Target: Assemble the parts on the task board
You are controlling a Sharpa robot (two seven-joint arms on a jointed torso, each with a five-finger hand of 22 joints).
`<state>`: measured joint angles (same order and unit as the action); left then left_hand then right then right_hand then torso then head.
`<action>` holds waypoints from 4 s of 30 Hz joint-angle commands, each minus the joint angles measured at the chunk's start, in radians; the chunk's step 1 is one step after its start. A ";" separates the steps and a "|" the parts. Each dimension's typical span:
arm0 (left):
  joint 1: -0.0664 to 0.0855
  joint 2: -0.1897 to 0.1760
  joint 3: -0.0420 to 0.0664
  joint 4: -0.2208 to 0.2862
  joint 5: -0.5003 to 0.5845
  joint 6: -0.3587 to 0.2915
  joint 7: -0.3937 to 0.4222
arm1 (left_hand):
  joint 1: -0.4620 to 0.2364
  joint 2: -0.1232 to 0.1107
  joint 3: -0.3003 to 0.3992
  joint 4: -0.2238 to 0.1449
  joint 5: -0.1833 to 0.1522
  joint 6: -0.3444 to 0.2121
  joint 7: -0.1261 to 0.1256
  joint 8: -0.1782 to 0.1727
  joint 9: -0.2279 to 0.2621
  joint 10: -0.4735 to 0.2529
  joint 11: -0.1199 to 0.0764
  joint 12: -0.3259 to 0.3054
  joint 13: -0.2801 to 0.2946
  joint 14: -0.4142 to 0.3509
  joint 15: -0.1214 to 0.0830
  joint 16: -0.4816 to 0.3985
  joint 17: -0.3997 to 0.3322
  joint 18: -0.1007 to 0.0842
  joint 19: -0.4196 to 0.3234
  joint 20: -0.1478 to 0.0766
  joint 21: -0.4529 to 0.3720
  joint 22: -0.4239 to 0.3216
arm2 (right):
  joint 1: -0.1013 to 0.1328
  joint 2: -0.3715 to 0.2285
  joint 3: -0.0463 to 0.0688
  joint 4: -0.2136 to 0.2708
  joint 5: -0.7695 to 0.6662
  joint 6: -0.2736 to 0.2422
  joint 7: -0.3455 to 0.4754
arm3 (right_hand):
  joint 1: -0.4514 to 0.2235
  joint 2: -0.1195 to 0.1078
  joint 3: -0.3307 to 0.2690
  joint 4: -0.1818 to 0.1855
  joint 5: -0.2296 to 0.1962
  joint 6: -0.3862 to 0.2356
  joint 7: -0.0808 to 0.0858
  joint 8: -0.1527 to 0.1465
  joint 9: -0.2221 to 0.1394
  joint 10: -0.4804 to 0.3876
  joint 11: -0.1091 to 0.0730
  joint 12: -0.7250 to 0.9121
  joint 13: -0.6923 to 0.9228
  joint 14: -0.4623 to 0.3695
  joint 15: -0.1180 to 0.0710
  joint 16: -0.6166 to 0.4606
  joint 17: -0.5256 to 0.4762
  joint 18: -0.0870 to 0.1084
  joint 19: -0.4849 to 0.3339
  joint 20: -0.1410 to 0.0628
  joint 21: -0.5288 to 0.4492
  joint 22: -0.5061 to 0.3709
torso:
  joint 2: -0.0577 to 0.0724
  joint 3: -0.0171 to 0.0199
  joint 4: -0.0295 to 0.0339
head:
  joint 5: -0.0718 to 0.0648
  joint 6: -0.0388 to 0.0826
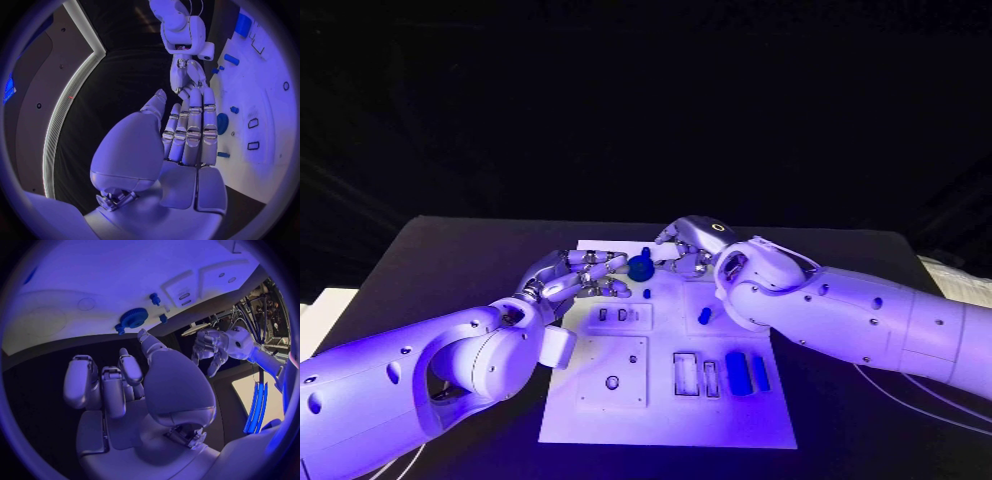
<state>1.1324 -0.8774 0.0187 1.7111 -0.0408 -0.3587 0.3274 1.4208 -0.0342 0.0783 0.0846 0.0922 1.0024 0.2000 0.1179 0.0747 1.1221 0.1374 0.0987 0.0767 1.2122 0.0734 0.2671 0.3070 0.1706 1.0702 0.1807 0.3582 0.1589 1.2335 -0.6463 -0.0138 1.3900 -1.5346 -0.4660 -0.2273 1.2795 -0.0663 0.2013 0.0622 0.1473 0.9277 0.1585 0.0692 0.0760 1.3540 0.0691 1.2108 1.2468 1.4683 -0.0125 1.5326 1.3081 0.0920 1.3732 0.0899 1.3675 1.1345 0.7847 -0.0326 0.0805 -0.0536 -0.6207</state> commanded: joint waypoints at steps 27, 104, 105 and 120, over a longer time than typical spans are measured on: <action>0.000 0.005 0.000 -0.026 -0.003 0.025 0.012 | 0.002 0.010 0.000 -0.005 -0.005 -0.004 0.001 -0.007 -0.001 -0.004 0.001 -0.003 -0.001 -0.009 0.001 0.000 0.001 0.011 0.001 -0.001 0.006 0.001 | -0.012 -0.224 0.004 -0.101 0.382 0.143 0.407 | 0.052 -0.028 -0.019 -0.052 0.018 0.000 0.002 -0.007 0.001 -0.015 0.001 -0.020 -0.015 0.087 0.005 0.000 0.195 -0.008 0.001 0.006 -0.001 0.002 | -0.018 0.0251 -0.0426 | 0.000 -0.005; -0.001 0.005 0.000 -0.041 0.000 0.026 0.010 | 0.003 0.011 0.001 -0.007 -0.005 -0.003 0.001 -0.007 -0.001 -0.003 0.001 -0.005 -0.001 -0.011 0.001 -0.001 0.004 0.011 0.000 -0.001 0.005 0.001 | -0.026 -0.180 0.011 -0.049 0.336 0.040 0.259 | 0.080 0.095 0.081 -0.097 -0.082 0.168 -0.047 0.056 0.033 0.017 -0.042 0.001 0.010 0.089 -0.031 0.002 0.201 -0.010 0.008 -0.027 0.007 0.016 | -0.022 0.0258 -0.0402 | 0.013 -0.028; -0.001 0.005 0.000 -0.044 0.001 0.027 0.011 | 0.003 0.011 0.001 -0.007 -0.005 -0.003 0.001 -0.007 -0.001 -0.003 0.001 -0.005 -0.001 -0.011 0.001 -0.001 0.004 0.011 0.000 -0.001 0.005 0.001 | -0.022 -0.180 0.011 -0.030 0.336 0.046 0.250 | 0.078 0.094 0.081 -0.098 -0.082 0.166 -0.046 0.054 0.032 0.017 -0.042 0.000 0.009 0.089 -0.031 0.002 0.201 -0.010 0.008 -0.027 0.006 0.016 | -0.022 0.0257 -0.0403 | 0.014 -0.027; 0.000 0.003 0.001 -0.100 0.016 0.008 0.032 | 0.003 0.012 0.001 -0.008 -0.005 -0.003 0.001 -0.008 -0.001 -0.003 0.001 -0.005 -0.001 -0.011 0.001 -0.002 0.006 0.011 -0.001 -0.001 0.006 0.001 | -0.027 -0.049 0.004 0.128 0.206 0.093 -0.018 | 0.072 0.090 0.088 -0.101 -0.071 0.160 -0.043 0.049 0.031 0.008 -0.040 -0.017 -0.004 0.086 -0.029 -0.005 0.190 -0.009 0.005 -0.026 0.002 0.008 | -0.021 0.0227 -0.0354 | 0.028 -0.030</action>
<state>1.1318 -0.8749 0.0185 1.6120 -0.0367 -0.3522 0.3368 1.4247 -0.0303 0.0809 0.0820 0.0922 1.0024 0.2000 0.1143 0.0748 1.1221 0.1374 0.0987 0.0767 1.2085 0.0771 0.2671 0.3118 0.1707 1.0702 0.1807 0.3582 0.1594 1.2093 -0.7005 -0.0094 1.5117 -1.2651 -0.3950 -0.1428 1.3594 0.0225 0.2835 -0.0413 0.0719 1.0881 0.1224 0.1141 0.1049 1.3612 0.0365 1.2001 1.2588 1.4647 -0.0379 1.5326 1.3076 0.0921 1.3803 0.0680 1.3716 1.1433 0.7633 -0.0078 0.0430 -0.0283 -0.6494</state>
